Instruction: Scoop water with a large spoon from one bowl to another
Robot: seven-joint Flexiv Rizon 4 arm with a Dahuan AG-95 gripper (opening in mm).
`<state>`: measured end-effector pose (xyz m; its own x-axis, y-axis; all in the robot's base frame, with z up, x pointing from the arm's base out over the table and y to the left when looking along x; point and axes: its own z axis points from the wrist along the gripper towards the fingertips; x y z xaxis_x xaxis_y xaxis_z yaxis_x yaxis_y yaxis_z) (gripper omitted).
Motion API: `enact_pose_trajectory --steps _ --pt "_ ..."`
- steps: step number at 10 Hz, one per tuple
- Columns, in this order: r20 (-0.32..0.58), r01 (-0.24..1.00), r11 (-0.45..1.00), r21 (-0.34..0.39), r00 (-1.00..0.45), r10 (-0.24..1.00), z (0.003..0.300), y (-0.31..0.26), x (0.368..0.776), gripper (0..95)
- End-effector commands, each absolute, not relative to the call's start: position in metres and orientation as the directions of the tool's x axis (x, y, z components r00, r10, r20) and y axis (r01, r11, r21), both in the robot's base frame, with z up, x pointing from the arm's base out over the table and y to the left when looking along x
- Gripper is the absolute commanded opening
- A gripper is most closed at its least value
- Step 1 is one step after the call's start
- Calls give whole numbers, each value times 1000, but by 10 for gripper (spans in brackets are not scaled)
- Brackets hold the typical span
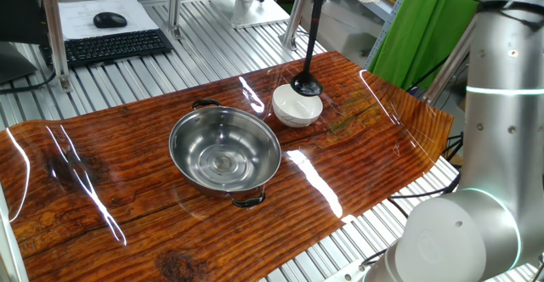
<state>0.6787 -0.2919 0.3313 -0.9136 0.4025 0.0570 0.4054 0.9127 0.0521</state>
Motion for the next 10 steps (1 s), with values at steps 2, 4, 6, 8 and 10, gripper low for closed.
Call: enact_pose_trajectory --steps 2,4,6,8,10 --pt "-31 380 925 24 -924 381 327 -292 676 0" --pt "-36 380 925 23 -924 381 327 -292 676 0" --pt "-53 379 925 22 -924 379 327 -292 677 0" --pt "-88 372 928 7 -924 371 324 -292 678 0" --pt "-125 364 931 8 -924 362 319 -292 680 0"
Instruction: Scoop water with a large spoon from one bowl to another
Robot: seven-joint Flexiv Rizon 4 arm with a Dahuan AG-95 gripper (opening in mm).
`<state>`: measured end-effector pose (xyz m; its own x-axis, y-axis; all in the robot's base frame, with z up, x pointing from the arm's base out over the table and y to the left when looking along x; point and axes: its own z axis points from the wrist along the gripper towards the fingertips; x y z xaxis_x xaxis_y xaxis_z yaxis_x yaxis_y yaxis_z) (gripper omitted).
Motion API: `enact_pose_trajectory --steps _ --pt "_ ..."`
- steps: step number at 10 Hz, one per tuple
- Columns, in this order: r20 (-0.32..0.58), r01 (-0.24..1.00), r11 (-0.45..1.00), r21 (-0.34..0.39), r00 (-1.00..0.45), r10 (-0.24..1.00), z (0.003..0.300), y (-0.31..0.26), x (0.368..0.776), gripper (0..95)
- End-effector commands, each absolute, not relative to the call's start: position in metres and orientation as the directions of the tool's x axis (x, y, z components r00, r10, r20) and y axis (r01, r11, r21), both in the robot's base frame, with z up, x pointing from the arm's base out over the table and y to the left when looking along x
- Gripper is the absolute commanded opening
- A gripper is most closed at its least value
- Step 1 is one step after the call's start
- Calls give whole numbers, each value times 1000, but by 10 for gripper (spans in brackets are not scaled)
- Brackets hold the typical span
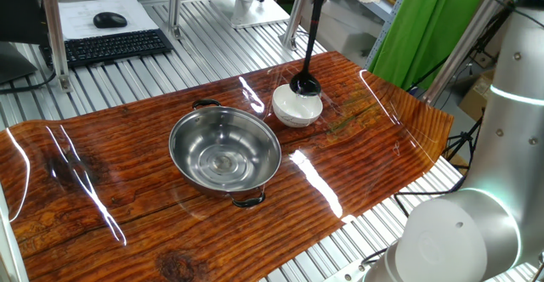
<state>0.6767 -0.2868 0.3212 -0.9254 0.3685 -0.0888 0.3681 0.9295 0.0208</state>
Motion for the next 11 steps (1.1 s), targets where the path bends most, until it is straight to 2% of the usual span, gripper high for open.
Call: enact_pose_trajectory --steps 1,5,11 --pt "-153 361 933 5 -921 357 316 -292 682 0" --pt "-197 340 940 19 -921 336 311 -301 693 0" --pt "-263 319 948 -4 -915 307 313 -305 696 0"
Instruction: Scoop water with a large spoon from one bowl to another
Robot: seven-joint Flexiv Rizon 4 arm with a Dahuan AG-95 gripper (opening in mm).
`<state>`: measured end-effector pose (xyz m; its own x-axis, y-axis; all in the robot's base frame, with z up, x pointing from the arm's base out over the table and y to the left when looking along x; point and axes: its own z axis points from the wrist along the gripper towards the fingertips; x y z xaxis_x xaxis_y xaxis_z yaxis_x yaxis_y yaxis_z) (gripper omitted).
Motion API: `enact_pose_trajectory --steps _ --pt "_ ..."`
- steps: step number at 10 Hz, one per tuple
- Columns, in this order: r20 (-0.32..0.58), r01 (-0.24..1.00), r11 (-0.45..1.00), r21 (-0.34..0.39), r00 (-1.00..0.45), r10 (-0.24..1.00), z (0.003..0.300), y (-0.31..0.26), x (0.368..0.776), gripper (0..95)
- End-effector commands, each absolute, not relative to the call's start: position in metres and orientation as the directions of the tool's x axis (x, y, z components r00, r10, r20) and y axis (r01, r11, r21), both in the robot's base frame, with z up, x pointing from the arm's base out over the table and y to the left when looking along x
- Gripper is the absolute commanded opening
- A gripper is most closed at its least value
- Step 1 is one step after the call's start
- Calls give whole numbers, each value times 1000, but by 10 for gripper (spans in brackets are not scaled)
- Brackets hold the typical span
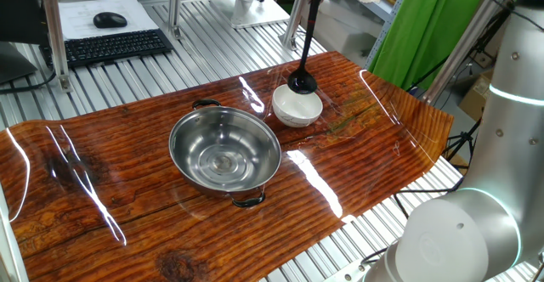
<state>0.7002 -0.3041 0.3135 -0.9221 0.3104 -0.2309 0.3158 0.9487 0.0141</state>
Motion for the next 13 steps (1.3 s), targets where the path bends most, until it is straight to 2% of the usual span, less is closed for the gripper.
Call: enact_pose_trajectory --steps 1,3,5,13 --pt "-269 321 947 -8 -913 307 313 -305 696 0" --pt "-278 318 948 -24 -913 299 313 -305 696 0" --pt "-288 301 951 -70 -919 270 311 -303 695 0" --pt "-259 273 951 -149 -938 228 305 -297 691 0"
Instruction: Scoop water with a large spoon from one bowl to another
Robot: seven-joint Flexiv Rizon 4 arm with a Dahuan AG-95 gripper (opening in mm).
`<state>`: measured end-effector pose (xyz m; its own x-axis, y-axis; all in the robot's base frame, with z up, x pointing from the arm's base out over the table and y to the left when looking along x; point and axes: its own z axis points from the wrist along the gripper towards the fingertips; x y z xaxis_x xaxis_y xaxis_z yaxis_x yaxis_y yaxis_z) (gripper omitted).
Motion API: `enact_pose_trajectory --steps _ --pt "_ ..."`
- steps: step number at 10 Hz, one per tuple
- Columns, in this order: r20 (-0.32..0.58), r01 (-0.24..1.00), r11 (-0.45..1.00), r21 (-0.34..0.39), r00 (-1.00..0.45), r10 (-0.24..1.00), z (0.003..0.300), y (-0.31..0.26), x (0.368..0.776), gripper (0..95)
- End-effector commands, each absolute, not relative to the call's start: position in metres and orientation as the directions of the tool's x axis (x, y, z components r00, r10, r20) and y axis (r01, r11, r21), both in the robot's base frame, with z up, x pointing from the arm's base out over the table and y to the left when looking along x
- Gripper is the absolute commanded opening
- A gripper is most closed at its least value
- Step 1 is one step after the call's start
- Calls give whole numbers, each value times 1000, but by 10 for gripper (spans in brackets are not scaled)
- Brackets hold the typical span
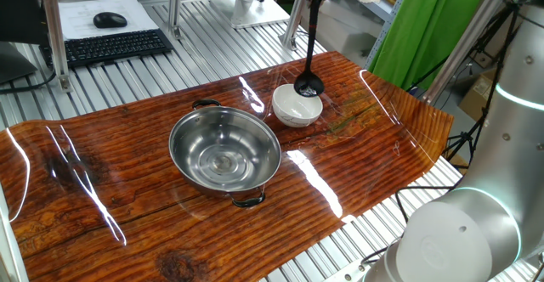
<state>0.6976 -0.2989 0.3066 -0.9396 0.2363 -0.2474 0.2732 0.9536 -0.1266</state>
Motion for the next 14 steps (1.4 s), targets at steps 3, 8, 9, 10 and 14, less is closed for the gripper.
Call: enact_pose_trajectory --steps 3,8,9,10,14 --pt "-261 264 949 -170 -941 215 301 -292 687 0" --pt "-255 268 943 -197 -943 214 296 -287 683 0" --pt "-251 267 942 -205 -944 213 296 -286 682 0" --pt "-247 262 941 -214 -947 207 295 -286 682 0" --pt "-231 250 926 -285 -955 187 293 -279 679 0"
